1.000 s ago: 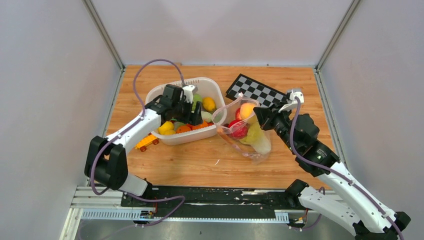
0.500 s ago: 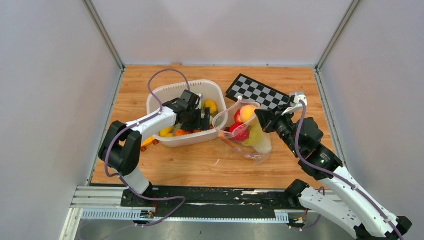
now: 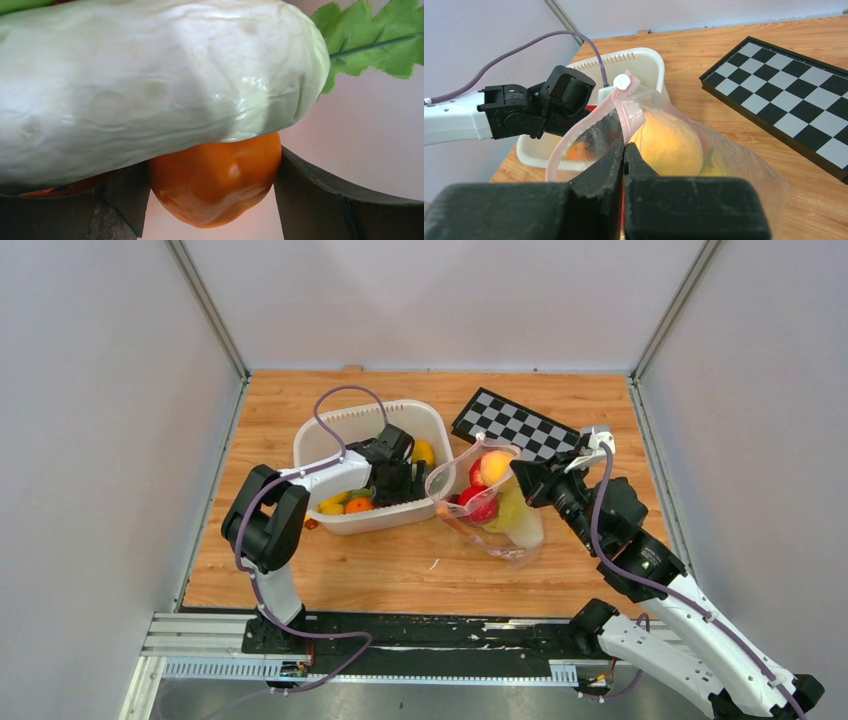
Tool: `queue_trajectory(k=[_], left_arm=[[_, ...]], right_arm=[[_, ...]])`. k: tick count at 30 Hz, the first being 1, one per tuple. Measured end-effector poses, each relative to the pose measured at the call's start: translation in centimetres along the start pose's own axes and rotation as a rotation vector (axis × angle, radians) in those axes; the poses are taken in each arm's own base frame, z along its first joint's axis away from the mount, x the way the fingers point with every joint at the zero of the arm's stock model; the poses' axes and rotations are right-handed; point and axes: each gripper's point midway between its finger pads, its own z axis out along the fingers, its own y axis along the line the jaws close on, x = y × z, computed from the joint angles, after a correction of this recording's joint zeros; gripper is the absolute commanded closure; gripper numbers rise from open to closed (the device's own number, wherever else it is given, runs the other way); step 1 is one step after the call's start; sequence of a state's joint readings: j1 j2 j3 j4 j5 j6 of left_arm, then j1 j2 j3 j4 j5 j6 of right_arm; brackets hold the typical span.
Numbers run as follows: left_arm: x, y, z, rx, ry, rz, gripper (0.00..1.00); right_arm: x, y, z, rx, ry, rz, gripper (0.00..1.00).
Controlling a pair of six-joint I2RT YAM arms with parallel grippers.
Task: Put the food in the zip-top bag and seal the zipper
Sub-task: Pick up the fake fruit from the bin.
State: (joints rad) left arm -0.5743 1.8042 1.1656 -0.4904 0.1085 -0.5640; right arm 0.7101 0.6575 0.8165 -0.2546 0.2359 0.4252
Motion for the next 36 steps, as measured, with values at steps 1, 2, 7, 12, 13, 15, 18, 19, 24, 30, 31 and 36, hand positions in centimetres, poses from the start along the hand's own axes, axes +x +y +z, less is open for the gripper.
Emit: queue_trajectory(k=[1,2,7,12,13,15,18,19,24,30,31,36], left_arm=[[-0.1,0.0,0.0,-0.002,0.000,0.000,0.50],[-0.1,0.0,0.0,-0.004,-0.001,0.000,0.55],[-0.1,0.1,-0.2,-0.007,-0.002,0.005,0.72],[-0.4,0.8,-2.0,-0.047,-0.031,0.036,0.72],[-0.6,0.7,-2.8,-0.049,-0.047,0.041,0.72],[-1.7,0.4,-5.0,-0.044,-0.113,0.055,0.72],[-3.8,-0.6,-9.6,-0.004,-0.258,0.075,0.72],[-4.3,-0.9,-10.8,0.010,-0.298,0.078,0.72],[-6.2,-2.4,-16.2,0.085,-0.472,0.089,0.72],[-6.1,-2.8,-18.7,0.138,-0.557,0.092,0.72],[-6.0,-2.8,-19.1,0.147,-0.565,0.093,0.72],[-5.5,-4.8,-22.5,0.284,-0.638,0.118,0.72]], right_arm=[[0.0,0.0,0.0,0.000,0.000,0.000,1.00],[0.0,0.0,0.0,0.001,0.000,0.000,1.00],[0.0,0.0,0.0,0.001,-0.001,0.000,1.00],[0.0,0.0,0.0,0.001,0.000,0.001,1.00],[0.0,0.0,0.0,0.002,0.001,0.000,1.00],[0.1,0.0,0.1,0.002,0.002,0.000,1.00],[0.1,0.0,0.1,0.003,0.004,0.001,1.00],[0.1,0.0,0.1,0.002,0.004,0.003,1.00],[0.2,0.0,0.1,0.002,0.005,0.014,1.00],[0.2,0.1,0.1,0.000,0.007,0.022,1.00],[0.2,0.1,0.1,0.000,0.006,0.023,1.00],[0.3,0.2,0.1,-0.008,0.008,0.029,1.00]])
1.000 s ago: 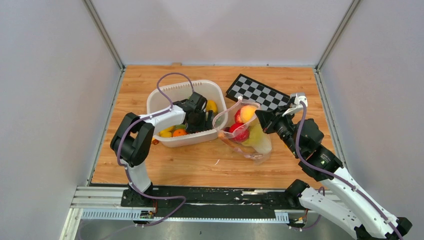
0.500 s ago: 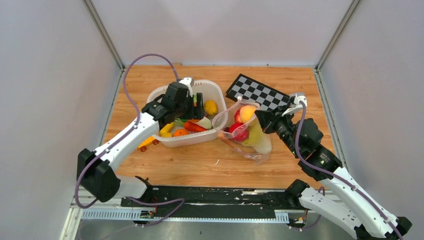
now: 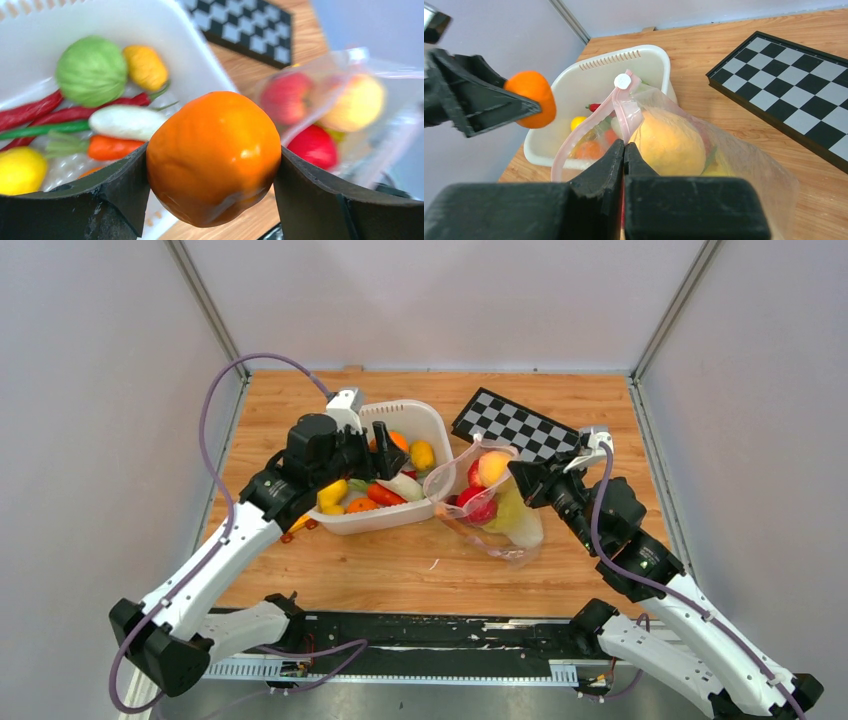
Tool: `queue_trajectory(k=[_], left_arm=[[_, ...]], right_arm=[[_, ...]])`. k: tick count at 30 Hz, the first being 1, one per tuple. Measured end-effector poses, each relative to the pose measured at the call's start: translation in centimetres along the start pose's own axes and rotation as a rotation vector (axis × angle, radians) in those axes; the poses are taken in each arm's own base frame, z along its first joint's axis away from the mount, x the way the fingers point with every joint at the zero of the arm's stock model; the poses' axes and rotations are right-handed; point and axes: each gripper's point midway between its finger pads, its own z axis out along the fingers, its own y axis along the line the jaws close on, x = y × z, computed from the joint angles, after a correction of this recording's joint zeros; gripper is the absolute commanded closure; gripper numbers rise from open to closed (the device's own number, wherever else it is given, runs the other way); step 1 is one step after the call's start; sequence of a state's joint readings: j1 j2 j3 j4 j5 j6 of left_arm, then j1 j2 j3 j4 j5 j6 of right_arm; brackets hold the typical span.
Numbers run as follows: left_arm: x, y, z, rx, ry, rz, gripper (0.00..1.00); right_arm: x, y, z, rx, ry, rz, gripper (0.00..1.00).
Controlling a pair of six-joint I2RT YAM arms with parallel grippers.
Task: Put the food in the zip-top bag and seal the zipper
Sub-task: Pick up the fake fruit from the bin, then place the fake fruit in the zipper food storage bag.
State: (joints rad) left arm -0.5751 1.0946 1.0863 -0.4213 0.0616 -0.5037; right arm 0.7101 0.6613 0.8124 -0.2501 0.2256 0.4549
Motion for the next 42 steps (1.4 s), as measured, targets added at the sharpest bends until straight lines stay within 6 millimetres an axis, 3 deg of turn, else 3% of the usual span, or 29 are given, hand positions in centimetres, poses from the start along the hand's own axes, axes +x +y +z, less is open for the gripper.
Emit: queue_trajectory(k=[7,10,17,26,30,37,42], left_arm=[[-3.6,-7.5,-3.3,0.341,-0.149,0.034,0.70],[-2.2,-10.7,-2.8,0.449,-0.114,0.084,0.68],[2.4,-14.2,0.4,0.541,0.001,0.186,0.64],[5.3,-14.9,2.7,0.536,0.054,0.270,0.53],[6.0,-14.7,3.4,0.527,0.076,0.305,0.27],[6.0,-14.5,3.4,0.505,0.106,0.360,0.02],[5.1,-14.3,2.5,0.489,0.092,0.388,0.00]], right_arm=[[0.5,0.3,0.1,-0.023,0.012,0.016,1.00],[0.4,0.6,0.1,-0.032,0.010,0.022,1.00],[0.3,0.9,-0.4,-0.052,0.003,0.039,1.00],[-0.4,1.0,-1.2,-0.066,-0.024,0.051,1.00],[-0.4,1.0,-1.3,-0.065,-0.024,0.051,1.00],[-0.3,0.9,-1.3,-0.062,-0.021,0.051,1.00],[-0.4,0.7,-1.3,-0.053,-0.025,0.050,1.00]])
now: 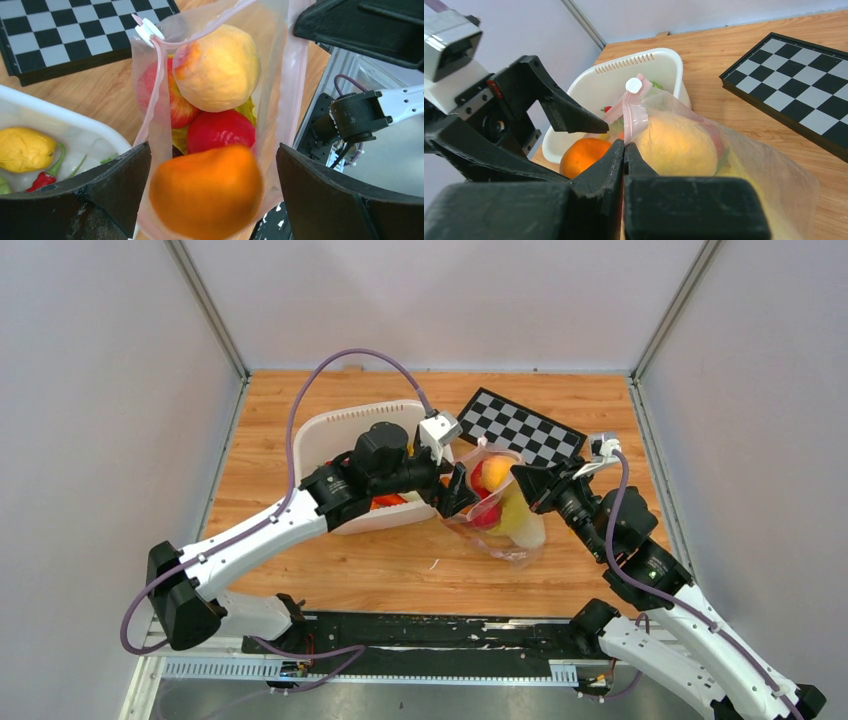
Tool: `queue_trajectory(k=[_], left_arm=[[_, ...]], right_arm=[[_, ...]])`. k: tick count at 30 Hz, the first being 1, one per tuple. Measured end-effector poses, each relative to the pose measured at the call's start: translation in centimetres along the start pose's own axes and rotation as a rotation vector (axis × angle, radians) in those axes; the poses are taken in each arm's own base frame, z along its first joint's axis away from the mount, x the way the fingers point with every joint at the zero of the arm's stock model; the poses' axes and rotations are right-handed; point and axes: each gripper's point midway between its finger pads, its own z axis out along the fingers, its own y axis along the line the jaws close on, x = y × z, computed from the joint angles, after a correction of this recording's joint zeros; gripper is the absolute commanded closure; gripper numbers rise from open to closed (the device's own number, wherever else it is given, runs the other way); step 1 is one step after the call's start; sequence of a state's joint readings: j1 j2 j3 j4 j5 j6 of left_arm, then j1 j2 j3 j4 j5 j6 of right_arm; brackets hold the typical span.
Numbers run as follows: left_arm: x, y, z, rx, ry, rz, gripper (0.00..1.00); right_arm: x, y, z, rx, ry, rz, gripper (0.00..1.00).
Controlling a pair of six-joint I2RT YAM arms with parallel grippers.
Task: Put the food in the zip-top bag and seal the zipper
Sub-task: Place the fake fruit in the zipper food storage bag.
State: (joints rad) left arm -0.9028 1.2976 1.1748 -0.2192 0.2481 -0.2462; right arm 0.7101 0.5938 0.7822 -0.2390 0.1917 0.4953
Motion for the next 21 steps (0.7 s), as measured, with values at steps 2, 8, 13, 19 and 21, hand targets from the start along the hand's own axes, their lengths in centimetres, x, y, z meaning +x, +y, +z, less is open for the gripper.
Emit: queue_trajectory(k=[2,8,13,19,21], left_arm=[[-0.6,-0.1,-0.6,-0.002,-0.008,0.016,0.00],[-1.6,-0.1,-1.3,-0.019,-0.021,0.039,0.00],[-2.0,1.0,-2.7,-0.102,-0.036,0.051,0.07],[-2.7,2.8,-6.2,-0.247,-0.103,0.042,0.22],[-2.4,3.1,-6.6,-0.271,-0.109,0.028,0.26]], right_arm=[[0.0,0.0,0.0,0.001,0.000,0.000,1.00],[0.0,0.0,0.0,0.001,0.000,0.000,1.00],[0.1,-0.1,0.0,0.002,0.003,-0.001,1.00],[0.1,-0.1,0.0,0.003,0.003,-0.001,1.00],[0.1,-0.1,0.0,0.003,0.003,-0.001,1.00]])
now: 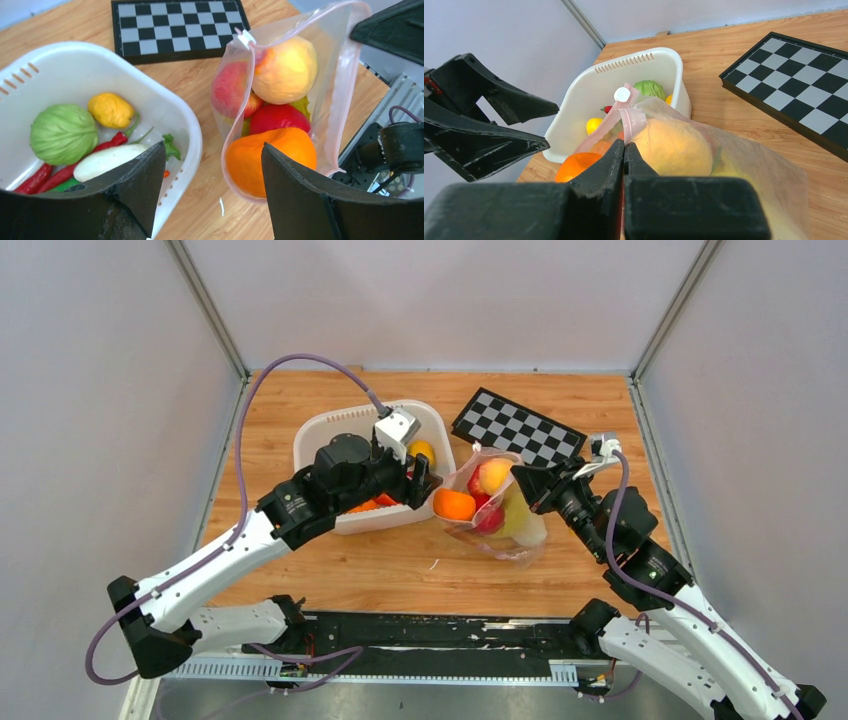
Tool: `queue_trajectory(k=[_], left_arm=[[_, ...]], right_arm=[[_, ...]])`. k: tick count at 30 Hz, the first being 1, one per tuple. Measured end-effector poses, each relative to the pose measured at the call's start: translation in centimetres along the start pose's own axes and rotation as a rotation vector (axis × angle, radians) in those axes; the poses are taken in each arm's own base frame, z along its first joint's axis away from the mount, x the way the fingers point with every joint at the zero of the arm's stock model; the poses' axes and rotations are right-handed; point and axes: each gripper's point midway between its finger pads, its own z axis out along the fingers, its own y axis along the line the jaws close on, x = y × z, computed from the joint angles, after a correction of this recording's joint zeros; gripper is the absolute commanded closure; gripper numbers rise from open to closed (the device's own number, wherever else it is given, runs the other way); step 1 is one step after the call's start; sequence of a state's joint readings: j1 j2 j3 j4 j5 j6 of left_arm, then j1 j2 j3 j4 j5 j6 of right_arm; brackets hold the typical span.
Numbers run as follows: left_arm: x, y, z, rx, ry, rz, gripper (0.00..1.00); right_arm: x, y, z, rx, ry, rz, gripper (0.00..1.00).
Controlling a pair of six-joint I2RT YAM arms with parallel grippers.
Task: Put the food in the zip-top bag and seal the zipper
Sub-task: Place the fake fruit in the zipper food storage bag, then adjust the zipper food storage bag at the center of the board.
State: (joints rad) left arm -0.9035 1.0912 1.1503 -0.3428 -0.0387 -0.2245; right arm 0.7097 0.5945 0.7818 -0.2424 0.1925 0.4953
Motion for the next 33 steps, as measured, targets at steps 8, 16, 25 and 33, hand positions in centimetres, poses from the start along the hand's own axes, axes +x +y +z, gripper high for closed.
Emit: queue_trajectory(k=[8,16,25,33], left_arm=[[4.4,0.5,0.5,-0.027,0.109,-0.078,0.31],[6.5,-0.5,1.2,0.022,0.189,-0.102,0.39],[8.9,-1.9,2.5,0.098,0.284,-0.124,0.79],[7.5,-2.9,2.6,0.151,0.281,-0.118,1.00]], right_arm=[[0.0,0.0,0.0,0.001,0.002,0.000,1.00],[0.2,-0.1,0.1,0.003,0.005,0.000,1.00],[0.2,-0.1,0.1,0.003,0.006,0.000,1.00],[0.2,-0.3,0.1,0.011,0.004,-0.012,1.00]])
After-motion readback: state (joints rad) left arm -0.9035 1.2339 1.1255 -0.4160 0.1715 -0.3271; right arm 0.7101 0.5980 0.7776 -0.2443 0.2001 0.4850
